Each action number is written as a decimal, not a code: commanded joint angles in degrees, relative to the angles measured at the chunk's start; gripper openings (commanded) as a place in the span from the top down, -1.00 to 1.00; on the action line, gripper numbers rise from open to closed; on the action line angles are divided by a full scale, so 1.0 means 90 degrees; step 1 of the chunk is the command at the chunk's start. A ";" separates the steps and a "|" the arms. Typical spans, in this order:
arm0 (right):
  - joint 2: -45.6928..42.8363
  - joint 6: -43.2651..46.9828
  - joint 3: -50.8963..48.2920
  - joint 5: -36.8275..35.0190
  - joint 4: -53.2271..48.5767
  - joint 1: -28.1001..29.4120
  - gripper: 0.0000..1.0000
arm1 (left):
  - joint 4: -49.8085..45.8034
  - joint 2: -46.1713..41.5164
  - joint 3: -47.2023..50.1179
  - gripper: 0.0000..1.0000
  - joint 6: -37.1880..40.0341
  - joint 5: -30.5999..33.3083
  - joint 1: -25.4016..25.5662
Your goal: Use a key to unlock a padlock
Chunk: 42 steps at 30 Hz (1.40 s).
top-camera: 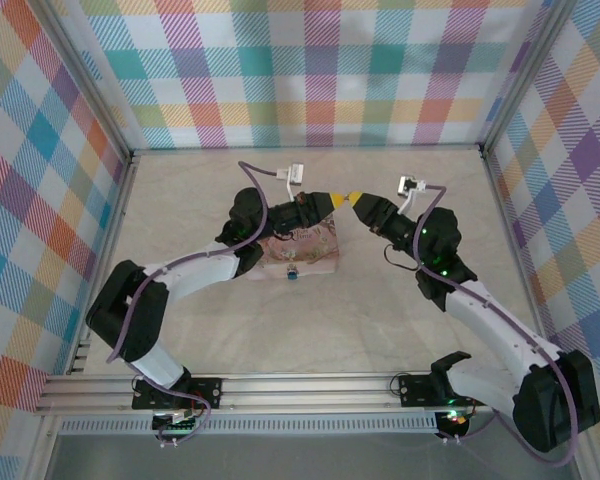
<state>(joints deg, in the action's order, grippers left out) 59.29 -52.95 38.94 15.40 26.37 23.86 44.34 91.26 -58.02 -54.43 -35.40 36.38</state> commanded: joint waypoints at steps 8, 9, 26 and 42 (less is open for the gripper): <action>-0.0357 0.1570 0.0626 0.0492 -0.3500 -0.0577 -0.20 | -0.8241 -0.0698 -0.2351 1.00 0.3995 -0.0314 -0.0170; -0.0289 0.1749 0.0716 0.0501 -0.3726 -0.0605 -0.26 | -0.8669 -0.0690 -0.2478 1.00 0.4229 -0.0355 -0.0184; 0.1569 0.3288 0.2272 0.3620 -0.4671 -0.0649 -0.18 | -0.9233 -0.0298 -0.2875 1.00 0.5091 -0.2166 -0.0624; 0.1470 0.0805 0.0932 0.5045 -0.0247 -0.0573 0.06 | -0.8603 -0.0397 -0.2738 1.00 0.4867 -0.2649 -0.0683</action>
<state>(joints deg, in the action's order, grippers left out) 73.97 -42.92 48.25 58.35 16.73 18.28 -34.81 88.68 -82.70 -10.04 -56.95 30.92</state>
